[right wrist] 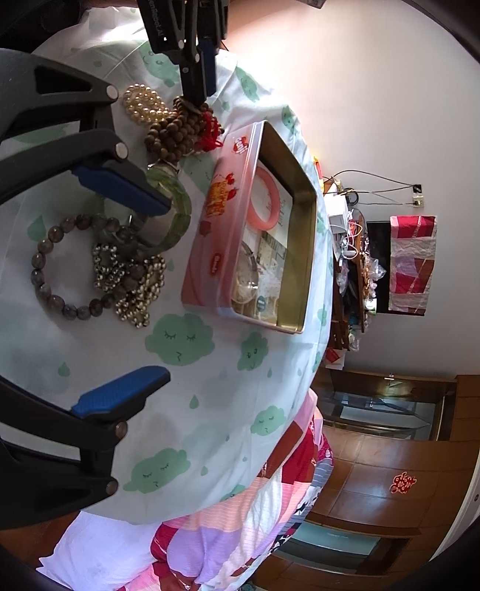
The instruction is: Organize jewelry
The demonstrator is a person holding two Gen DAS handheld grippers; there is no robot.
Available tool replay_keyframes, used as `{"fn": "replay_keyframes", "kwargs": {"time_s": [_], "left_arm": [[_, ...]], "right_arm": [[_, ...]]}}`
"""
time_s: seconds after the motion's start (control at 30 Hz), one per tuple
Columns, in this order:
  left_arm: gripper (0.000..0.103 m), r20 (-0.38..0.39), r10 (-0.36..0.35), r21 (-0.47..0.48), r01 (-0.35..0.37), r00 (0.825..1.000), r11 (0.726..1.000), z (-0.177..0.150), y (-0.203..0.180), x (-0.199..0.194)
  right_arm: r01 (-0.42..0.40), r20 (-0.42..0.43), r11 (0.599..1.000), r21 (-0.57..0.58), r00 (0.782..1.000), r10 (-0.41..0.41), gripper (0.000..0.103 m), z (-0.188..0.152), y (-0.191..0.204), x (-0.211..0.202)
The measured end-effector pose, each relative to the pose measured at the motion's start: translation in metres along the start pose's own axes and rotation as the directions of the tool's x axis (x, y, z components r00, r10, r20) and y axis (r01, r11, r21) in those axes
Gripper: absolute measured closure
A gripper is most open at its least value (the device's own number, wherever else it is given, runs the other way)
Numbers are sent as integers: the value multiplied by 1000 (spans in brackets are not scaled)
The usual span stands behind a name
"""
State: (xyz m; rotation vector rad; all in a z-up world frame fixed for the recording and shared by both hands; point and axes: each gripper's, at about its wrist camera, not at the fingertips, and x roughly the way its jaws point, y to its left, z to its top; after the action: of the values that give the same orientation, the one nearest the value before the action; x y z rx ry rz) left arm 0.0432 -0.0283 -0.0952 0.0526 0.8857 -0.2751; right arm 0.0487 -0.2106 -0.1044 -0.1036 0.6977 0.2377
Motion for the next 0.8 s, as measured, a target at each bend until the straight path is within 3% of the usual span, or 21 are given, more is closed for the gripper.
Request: {"fn": "replay_keyframes", "kwargs": {"time_s": [0.07,0.53,0.7,0.8], "left_arm": [[103,1,-20,6,20,1000,1000,0,-2,-1],[103,98,-28,4,28,995,1000,17,1,-31],[62,77,-15,39,12,997,999,21,-11,-18],[61,69,-16,70,11,997,997,26,-20,-10]], "right_arm": [[3,1,1000,0,1000,-3,17,0,0,0],[8,13,999,35,1000,-9,17,1,-8,-3],[7,12,1000,27,1000,-7,17,1,-6,-2],[9,9,1000,29,1000,-9,17,0,-7,-1]]}}
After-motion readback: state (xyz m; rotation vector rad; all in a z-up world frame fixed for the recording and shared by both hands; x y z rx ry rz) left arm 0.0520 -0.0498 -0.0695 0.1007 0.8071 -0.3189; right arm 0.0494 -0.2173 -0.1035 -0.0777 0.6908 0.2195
